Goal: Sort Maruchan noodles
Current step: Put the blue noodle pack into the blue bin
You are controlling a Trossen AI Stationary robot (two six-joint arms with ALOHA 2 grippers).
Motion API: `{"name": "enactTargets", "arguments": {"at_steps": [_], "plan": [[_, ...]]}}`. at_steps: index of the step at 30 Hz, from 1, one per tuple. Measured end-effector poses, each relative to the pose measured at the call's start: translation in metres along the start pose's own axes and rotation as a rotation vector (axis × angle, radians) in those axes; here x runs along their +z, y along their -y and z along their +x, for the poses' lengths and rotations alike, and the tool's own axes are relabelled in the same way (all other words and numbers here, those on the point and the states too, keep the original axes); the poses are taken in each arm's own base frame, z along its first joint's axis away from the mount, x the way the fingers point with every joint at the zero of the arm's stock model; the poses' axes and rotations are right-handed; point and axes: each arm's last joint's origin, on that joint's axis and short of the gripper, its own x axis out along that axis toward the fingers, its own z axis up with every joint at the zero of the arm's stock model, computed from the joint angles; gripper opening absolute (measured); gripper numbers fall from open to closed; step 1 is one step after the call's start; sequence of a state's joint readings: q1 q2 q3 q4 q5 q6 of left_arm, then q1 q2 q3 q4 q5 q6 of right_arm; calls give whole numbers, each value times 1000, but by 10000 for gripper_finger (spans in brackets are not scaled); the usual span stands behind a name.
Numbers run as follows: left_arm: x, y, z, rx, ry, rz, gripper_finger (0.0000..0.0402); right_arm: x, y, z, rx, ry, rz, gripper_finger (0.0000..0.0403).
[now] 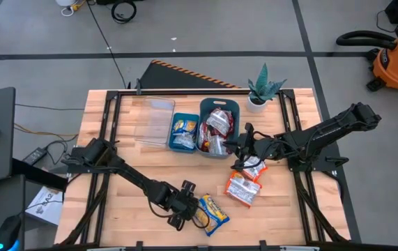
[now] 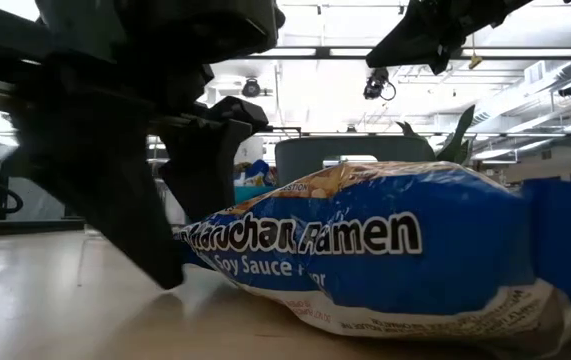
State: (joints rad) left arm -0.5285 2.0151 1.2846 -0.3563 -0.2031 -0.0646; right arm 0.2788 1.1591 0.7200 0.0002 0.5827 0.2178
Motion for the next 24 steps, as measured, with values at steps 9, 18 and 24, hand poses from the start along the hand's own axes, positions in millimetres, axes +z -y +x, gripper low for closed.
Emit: {"name": "enactTargets", "arguments": {"at_steps": [9, 18, 24], "plan": [[0, -4, 1, 8, -1, 8, 87, 0, 2, 1, -10, -1, 1, 39], [4, -17, -21, 26, 6, 26, 8, 0, 2, 1, -9, -1, 1, 39], [10, -45, -70, 128, 51, -16, 4, 0, 1, 1, -7, -2, 7, 39]]}}
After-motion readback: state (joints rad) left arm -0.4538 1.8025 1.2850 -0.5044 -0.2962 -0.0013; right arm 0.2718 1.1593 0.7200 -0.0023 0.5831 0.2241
